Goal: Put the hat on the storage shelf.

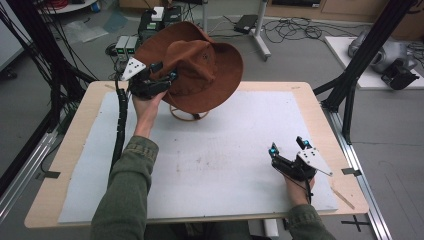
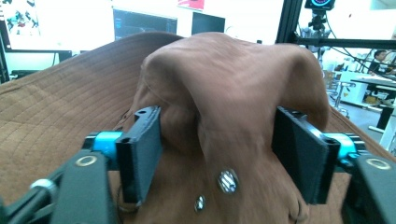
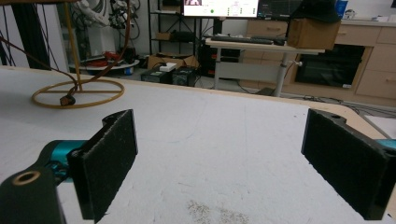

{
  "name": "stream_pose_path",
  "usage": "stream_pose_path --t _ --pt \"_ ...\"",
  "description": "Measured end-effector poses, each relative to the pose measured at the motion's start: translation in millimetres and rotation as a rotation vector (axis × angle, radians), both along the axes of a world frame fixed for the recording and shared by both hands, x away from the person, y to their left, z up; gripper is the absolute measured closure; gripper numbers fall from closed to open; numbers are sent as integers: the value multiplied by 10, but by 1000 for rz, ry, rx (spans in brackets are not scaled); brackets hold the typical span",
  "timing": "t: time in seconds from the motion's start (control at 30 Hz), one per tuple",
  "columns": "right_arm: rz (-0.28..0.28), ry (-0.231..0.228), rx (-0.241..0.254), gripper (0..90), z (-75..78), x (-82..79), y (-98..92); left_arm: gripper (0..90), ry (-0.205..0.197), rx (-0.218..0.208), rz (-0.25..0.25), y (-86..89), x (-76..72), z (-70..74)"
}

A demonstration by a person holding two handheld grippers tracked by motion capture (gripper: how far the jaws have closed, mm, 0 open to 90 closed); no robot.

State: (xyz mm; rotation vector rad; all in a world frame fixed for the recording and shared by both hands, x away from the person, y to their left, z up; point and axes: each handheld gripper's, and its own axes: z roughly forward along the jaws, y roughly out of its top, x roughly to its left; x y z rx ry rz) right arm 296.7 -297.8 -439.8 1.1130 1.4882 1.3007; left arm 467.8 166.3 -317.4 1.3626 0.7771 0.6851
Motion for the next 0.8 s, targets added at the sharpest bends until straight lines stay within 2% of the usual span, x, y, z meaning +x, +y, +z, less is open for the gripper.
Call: stream_pose_path --t 0.1,0.37,0.5,0.8 --pt "1 1 3 98 0 0 4 304 7 17 1 -2 0 -4" --pt "3 -6 1 98 4 -1 3 279 2 27 9 -12 -22 19" --pt "4 -5 2 98 4 -1 3 252 -10 12 14 18 -44 53" --pt "4 -5 4 98 9 -7 9 219 -14 23 27 38 -86 96"
